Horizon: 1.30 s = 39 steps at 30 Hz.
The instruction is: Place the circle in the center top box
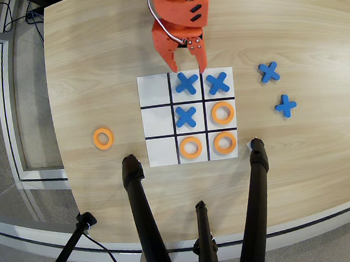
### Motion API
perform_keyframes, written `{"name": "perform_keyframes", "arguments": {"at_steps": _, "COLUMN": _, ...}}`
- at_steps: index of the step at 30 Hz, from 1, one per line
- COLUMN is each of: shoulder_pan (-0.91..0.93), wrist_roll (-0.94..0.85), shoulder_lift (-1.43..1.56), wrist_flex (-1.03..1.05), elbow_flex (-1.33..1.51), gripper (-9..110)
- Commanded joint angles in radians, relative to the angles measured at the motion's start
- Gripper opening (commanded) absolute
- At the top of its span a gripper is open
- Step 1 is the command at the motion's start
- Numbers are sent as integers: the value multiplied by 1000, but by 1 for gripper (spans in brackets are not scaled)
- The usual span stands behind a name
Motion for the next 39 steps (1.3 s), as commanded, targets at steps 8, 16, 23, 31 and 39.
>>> {"name": "perform_keyframes", "arguments": {"at_steps": 8, "shoulder_pan": 207, "wrist_roll": -40, "shoulder_lift": 103, "wrist_flex": -147, "elbow_flex": 207, "gripper": 3}}
{"name": "perform_keyframes", "arguments": {"at_steps": 16, "shoulder_pan": 419, "wrist_roll": -43, "shoulder_lift": 232, "wrist_flex": 267, "elbow_flex": 207, "gripper": 0}}
{"name": "perform_keyframes", "arguments": {"at_steps": 23, "shoulder_pan": 758, "wrist_roll": -43, "shoulder_lift": 261, "wrist_flex": 308, "elbow_flex": 207, "gripper": 0}}
{"name": "perform_keyframes", "arguments": {"at_steps": 31, "shoulder_pan": 1223, "wrist_roll": -43, "shoulder_lift": 262, "wrist_flex": 307, "elbow_flex": 207, "gripper": 0}}
{"name": "perform_keyframes", "arguments": {"at_steps": 39, "shoulder_pan": 1459, "wrist_roll": -48, "shoulder_lift": 262, "wrist_flex": 305, "elbow_flex": 207, "gripper": 0}}
